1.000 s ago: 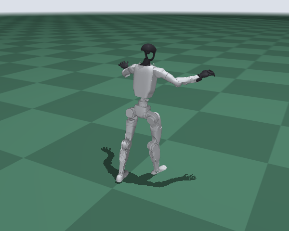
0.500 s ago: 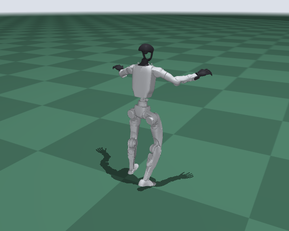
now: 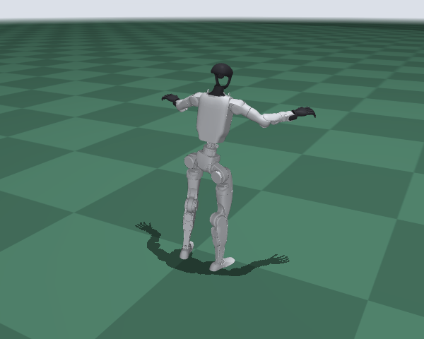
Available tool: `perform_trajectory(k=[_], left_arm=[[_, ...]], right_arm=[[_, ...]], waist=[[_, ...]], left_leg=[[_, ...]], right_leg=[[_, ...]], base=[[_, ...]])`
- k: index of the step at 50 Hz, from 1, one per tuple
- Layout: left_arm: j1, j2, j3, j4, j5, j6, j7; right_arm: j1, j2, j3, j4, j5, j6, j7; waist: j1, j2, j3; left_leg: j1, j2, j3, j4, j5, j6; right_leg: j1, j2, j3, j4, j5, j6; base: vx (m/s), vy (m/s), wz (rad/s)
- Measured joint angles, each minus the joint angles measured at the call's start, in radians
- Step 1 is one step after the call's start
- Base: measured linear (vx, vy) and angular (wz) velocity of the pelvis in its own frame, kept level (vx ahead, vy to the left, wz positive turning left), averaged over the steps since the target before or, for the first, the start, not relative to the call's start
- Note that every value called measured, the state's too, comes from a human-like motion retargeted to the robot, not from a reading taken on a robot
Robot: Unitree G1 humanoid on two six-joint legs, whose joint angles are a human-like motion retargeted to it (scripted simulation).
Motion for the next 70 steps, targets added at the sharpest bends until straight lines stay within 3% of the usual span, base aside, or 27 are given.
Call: perform_trajectory(k=[3,5,7,10,12,15,17,21,23,27,33,40,45,48,52,55,57,59,63,65,67,68,70], left_arm=[[-0.011,0.008,0.0,-0.007,0.024,0.009,-0.017],[-0.012,0.024,-0.016,-0.007,0.073,-0.113,0.027],[-0.026,0.012,0.003,-0.014,-0.009,-0.057,0.051],[-0.034,0.007,-0.001,-0.035,-0.071,-0.101,0.121],[-0.04,0.0,-0.002,-0.049,-0.133,-0.172,0.191],[-0.045,-0.011,-0.008,-0.067,-0.215,-0.34,0.319],[-0.046,-0.011,-0.017,-0.064,-0.229,-0.384,0.339],[-0.044,0.0,-0.027,-0.049,-0.217,-0.367,0.309],[-0.035,0.014,-0.039,-0.034,-0.138,-0.385,0.27],[-0.017,0.027,-0.019,-0.023,-0.165,-0.291,0.219],[0.028,0.05,0.016,-0.024,-0.092,-0.203,0.138],[0.074,0.076,0.041,-0.023,0.02,-0.134,0.026],[0.094,0.075,0.07,-0.024,0.015,-0.144,0.03],[0.087,0.057,0.085,-0.023,-0.043,-0.211,0.112],[0.075,0.032,0.079,-0.018,-0.063,-0.286,0.178],[0.065,0.019,0.065,-0.017,-0.056,-0.317,0.194],[0.066,0.024,0.044,-0.014,-0.009,-0.36,0.195],[0.049,0.013,0.05,-0.01,-0.046,-0.287,0.17],[0.042,0.012,0.048,-0.001,-0.04,-0.183,0.112],[0.048,0.03,0.034,0.019,0.07,-0.232,0.097],[0.047,0.009,0.066,0.016,-0.035,-0.147,0.079],[0.051,0.007,0.07,0.017,-0.042,-0.144,0.08],[0.068,0.017,0.061,0.032,0.033,-0.234,0.094]], right_arm=[[0.017,0.003,-0.015,-0.008,0.013,-0.006,0.004],[0.034,0.001,-0.017,-0.02,0.098,-0.118,-0.101],[0.036,0.001,-0.029,-0.009,0.053,-0.059,-0.054],[0.043,-0.003,-0.041,-0.017,0.068,-0.082,-0.082],[0.045,-0.006,-0.048,-0.018,0.077,-0.112,-0.119],[0.043,-0.006,-0.052,-0.014,0.082,-0.178,-0.203],[0.04,0.0,-0.049,-0.007,0.08,-0.194,-0.223],[0.03,0.015,-0.036,0.006,0.071,-0.183,-0.217],[0.03,0.022,-0.018,0.008,0.101,-0.228,-0.237],[0.03,0.022,-0.021,0.012,0.091,-0.175,-0.183],[0.056,0.011,-0.038,0.007,0.113,-0.177,-0.138],[0.057,0.011,-0.032,0.014,0.104,-0.168,-0.086],[0.025,0.015,-0.022,0.001,0.086,-0.152,-0.09],[0.007,0.009,-0.022,-0.015,0.062,-0.158,-0.132],[0.003,-0.007,-0.027,-0.027,0.035,-0.176,-0.17],[0.008,-0.02,-0.034,-0.023,0.023,-0.185,-0.182],[0.014,-0.025,-0.028,-0.021,0.046,-0.221,-0.218],[0.011,-0.028,-0.04,-0.007,0.01,-0.16,-0.165],[0.018,-0.033,-0.052,-0.008,0.002,-0.099,-0.112],[0.03,-0.037,-0.048,-0.025,0.075,-0.175,-0.181],[0.037,-0.038,-0.072,-0.026,0.01,-0.09,-0.101],[0.046,-0.039,-0.08,-0.035,0.011,-0.091,-0.1],[0.077,-0.044,-0.09,-0.062,0.089,-0.193,-0.182]], waist=[[-0.034,0.012,-0.005],[-0.097,0.03,-0.007],[-0.102,0.05,-0.021],[-0.151,0.079,-0.028],[-0.182,0.097,-0.029],[-0.219,0.111,-0.024],[-0.235,0.111,-0.015],[-0.232,0.102,0.016],[-0.224,0.094,0.022],[-0.168,0.108,0.032],[-0.116,0.137,-0.017],[-0.057,0.127,-0.054],[0.01,0.105,-0.03],[0.048,0.087,-0.006],[0.087,0.079,0.008],[0.094,0.079,0.016],[0.083,0.079,0.018],[0.079,0.075,0.014],[0.052,0.067,0.003],[0.005,0.068,0.004],[0.008,0.08,-0.026],[-0.006,0.09,-0.036],[-0.069,0.113,-0.05]], left_leg=[[0.067,0.006,-0.083,0.047,-0.044,-0.013],[0.055,0.057,-0.136,0.226,-0.107,-0.063],[0.151,0.037,-0.215,0.03,-0.049,-0.046],[0.217,0.052,-0.318,-0.065,-0.015,-0.073],[0.239,0.061,-0.367,-0.134,-0.013,-0.091],[0.244,0.066,-0.386,-0.223,-0.016,-0.115],[0.237,0.064,-0.373,-0.262,-0.003,-0.125],[0.205,0.06,-0.345,-0.281,0.026,-0.137],[0.177,0.06,-0.319,-0.256,0.027,-0.167],[0.149,0.076,-0.283,-0.281,0.072,-0.159],[0.071,0.115,-0.254,-0.28,0.114,-0.153],[0.013,0.122,-0.239,-0.281,0.153,-0.134],[0.001,0.111,-0.199,-0.281,0.181,-0.139],[-0.025,0.099,-0.18,-0.281,0.207,-0.146],[-0.088,0.101,-0.18,-0.281,0.255,-0.143],[-0.125,0.103,-0.192,-0.281,0.258,-0.129],[-0.125,0.105,-0.155,-0.264,0.225,-0.156],[-0.117,0.096,-0.131,-0.281,0.219,-0.113],[-0.052,0.063,-0.046,-0.254,0.154,-0.086],[-0.074,0.091,-0.024,-0.021,0.001,-0.124],[0.011,0.051,-0.068,-0.177,0.032,-0.078],[0.035,0.046,-0.094,-0.178,0.017,-0.081],[0.016,0.071,-0.154,0.001,-0.075,-0.132]], right_leg=[[0.001,0.014,-0.024,-0.013,0.014,0.009],[-0.006,0.017,-0.084,0.055,-0.031,0.011],[-0.007,0.052,-0.076,-0.027,0.037,0.01],[-0.026,0.075,-0.109,-0.034,0.064,0.005],[-0.053,0.083,-0.128,-0.027,0.081,0.003],[-0.099,0.088,-0.145,-0.018,0.107,0.001],[-0.118,0.091,-0.15,-0.03,0.11,0.001],[-0.135,0.1,-0.156,-0.069,0.076,-0.006],[-0.164,0.086,-0.19,-0.011,0.029,-0.013],[-0.157,0.118,-0.164,0.015,0.047,-0.071],[-0.214,0.119,-0.094,0.366,-0.123,-0.158],[-0.112,0.129,0.049,0.491,-0.219,-0.179],[0.048,0.092,0.062,0.358,-0.182,-0.145],[0.111,0.079,0.057,0.193,-0.185,-0.068],[0.113,0.084,0.051,0.064,-0.142,0.004],[0.102,0.092,0.041,0.002,-0.097,0.028],[0.077,0.099,0.019,0.026,-0.104,0.028],[0.067,0.111,0.019,-0.034,-0.063,0.028],[0.034,0.105,0.012,-0.043,-0.042,0.028],[0.021,0.088,-0.016,0.024,-0.086,0.028],[0.008,0.116,0.017,-0.044,-0.036,0.028],[0.006,0.123,0.019,-0.048,-0.033,0.028],[-0.009,0.128,-0.01,0.012,-0.074,0.028]], base=[[-0.3,0.0,0.44],[-0.3,0.05,0.81],[-0.36,0.07,0.33],[-0.38,0.13,0.5],[-0.42,0.17,0.5],[-0.45,0.18,0.36],[-0.46,0.16,0.15],[-0.45,0.13,-0.22],[-0.41,0.11,-0.45],[-0.38,0.06,-0.65],[-0.3,-0.01,-0.29],[-0.26,-0.09,-0.13],[-0.29,-0.17,-0.36],[-0.37,-0.25,-0.28],[-0.41,-0.25,-0.08],[-0.4,-0.23,0.23],[-0.37,-0.24,0.38],[-0.36,-0.23,0.37],[-0.26,-0.12,0.3],[-0.18,-0.05,0.3],[-0.2,-0.06,-0.21],[-0.17,-0.01,-0.06],[-0.13,0.05,0.17]])
